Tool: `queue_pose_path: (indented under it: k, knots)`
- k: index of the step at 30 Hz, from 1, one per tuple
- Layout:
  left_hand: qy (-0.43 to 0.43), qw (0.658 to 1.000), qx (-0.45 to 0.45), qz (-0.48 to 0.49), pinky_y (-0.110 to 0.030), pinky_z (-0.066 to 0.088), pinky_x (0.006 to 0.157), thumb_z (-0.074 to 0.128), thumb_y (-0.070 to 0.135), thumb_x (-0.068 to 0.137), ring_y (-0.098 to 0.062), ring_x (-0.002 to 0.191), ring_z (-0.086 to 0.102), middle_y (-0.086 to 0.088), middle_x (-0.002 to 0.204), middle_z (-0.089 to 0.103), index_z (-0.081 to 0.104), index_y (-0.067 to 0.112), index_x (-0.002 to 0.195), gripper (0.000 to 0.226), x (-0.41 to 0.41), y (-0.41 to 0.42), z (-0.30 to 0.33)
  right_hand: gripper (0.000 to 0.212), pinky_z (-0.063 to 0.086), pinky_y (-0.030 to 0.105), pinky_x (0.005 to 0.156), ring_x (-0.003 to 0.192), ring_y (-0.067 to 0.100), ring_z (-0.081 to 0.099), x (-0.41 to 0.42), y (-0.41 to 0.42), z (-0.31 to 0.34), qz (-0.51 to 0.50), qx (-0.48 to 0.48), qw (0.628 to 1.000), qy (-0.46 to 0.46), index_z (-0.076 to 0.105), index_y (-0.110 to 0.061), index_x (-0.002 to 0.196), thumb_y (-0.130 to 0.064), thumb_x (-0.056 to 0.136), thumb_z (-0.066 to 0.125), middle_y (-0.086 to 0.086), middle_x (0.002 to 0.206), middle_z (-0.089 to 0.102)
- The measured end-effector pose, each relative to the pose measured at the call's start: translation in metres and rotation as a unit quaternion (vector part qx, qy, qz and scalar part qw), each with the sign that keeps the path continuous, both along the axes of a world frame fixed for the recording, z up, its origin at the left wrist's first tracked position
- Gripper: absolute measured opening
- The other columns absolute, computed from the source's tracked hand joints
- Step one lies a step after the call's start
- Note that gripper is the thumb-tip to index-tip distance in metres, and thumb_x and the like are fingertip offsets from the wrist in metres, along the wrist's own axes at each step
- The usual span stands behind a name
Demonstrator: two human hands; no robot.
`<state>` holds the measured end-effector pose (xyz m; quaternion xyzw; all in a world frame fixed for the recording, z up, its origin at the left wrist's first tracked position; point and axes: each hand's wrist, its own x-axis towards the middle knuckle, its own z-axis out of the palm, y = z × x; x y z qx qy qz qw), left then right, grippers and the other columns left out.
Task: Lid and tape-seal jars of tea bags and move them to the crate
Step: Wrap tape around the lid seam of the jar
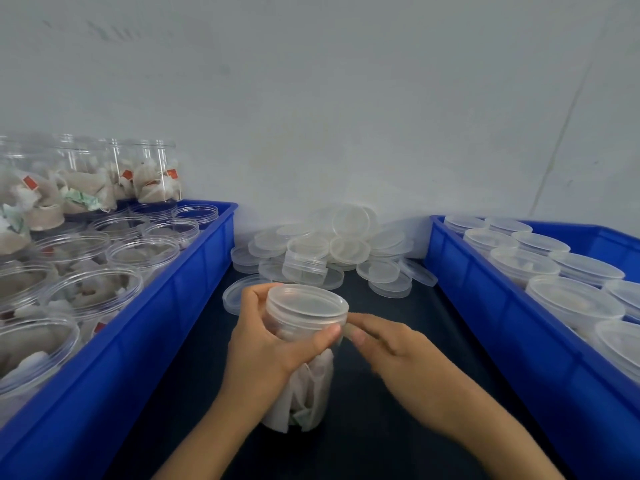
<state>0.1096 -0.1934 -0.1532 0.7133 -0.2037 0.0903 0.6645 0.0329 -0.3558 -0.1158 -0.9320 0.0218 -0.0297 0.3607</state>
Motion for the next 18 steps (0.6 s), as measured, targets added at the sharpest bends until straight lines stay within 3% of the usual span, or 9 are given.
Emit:
queue_pose_path:
  k: [2,6,9,12,14,18]
  knots:
    - [0.013,1.0,-0.019,-0.017,-0.008,0.05,0.065,0.093,0.046,0.042,0.004,0.09,0.064,0.027,0.098,0.063,0.052,0.03,0.109,0.08,0.001,0.001,0.001,0.041,0.045,0.025,0.082,0.079,-0.003,0.055,-0.001,-0.007,0.006,-0.004,0.034,0.998,0.053,0.056,-0.037,0.123,-0.058,0.095,0.037,-0.021,0.09,0.056]
    - [0.049,0.993,-0.045,-0.097,-0.012,0.053,0.066,0.095,0.041,0.04,-0.004,0.086,0.07,0.014,0.097,0.072,0.055,0.019,0.112,0.085,0.002,0.002,0.002,0.061,0.046,0.029,0.067,0.062,0.007,0.051,-0.006,-0.015,0.016,-0.052,-0.089,0.993,0.055,0.064,-0.015,0.091,-0.069,0.088,0.036,-0.006,0.069,0.055]
    - [0.076,0.983,-0.071,-0.154,-0.016,0.054,0.068,0.084,0.041,0.038,-0.011,0.09,0.071,0.004,0.099,0.074,0.057,0.016,0.115,0.086,0.005,0.005,0.001,0.067,0.047,0.03,0.072,0.068,0.011,0.054,-0.008,-0.019,0.018,-0.057,-0.168,0.984,0.028,0.059,-0.012,0.088,-0.071,0.086,0.027,-0.004,0.078,0.058]
    - [0.082,0.973,-0.069,-0.206,-0.017,0.054,0.074,0.089,0.04,0.036,-0.016,0.097,0.07,-0.004,0.105,0.074,0.057,0.012,0.12,0.094,0.009,0.01,0.0,0.074,0.048,0.036,0.076,0.072,0.012,0.052,-0.009,-0.024,0.018,-0.039,-0.142,0.988,0.039,0.056,-0.014,0.089,-0.078,0.074,0.022,-0.003,0.082,0.057]
    - [0.087,0.967,-0.05,-0.235,-0.02,0.054,0.079,0.092,0.051,0.033,-0.019,0.102,0.069,-0.007,0.11,0.072,0.057,0.012,0.121,0.102,0.01,0.012,0.001,0.082,0.048,0.038,0.075,0.069,0.011,0.048,-0.009,-0.025,0.018,-0.028,-0.123,0.991,0.04,0.056,-0.01,0.091,-0.079,0.066,0.02,-0.002,0.08,0.054]
    - [0.104,0.96,-0.028,-0.259,-0.02,0.054,0.08,0.09,0.062,0.032,-0.017,0.103,0.068,-0.004,0.11,0.072,0.058,0.017,0.12,0.104,0.011,0.011,0.003,0.08,0.045,0.035,0.069,0.066,0.01,0.046,-0.008,-0.023,0.019,-0.03,-0.128,0.991,0.021,0.055,-0.013,0.088,-0.081,0.063,0.02,-0.004,0.076,0.052]
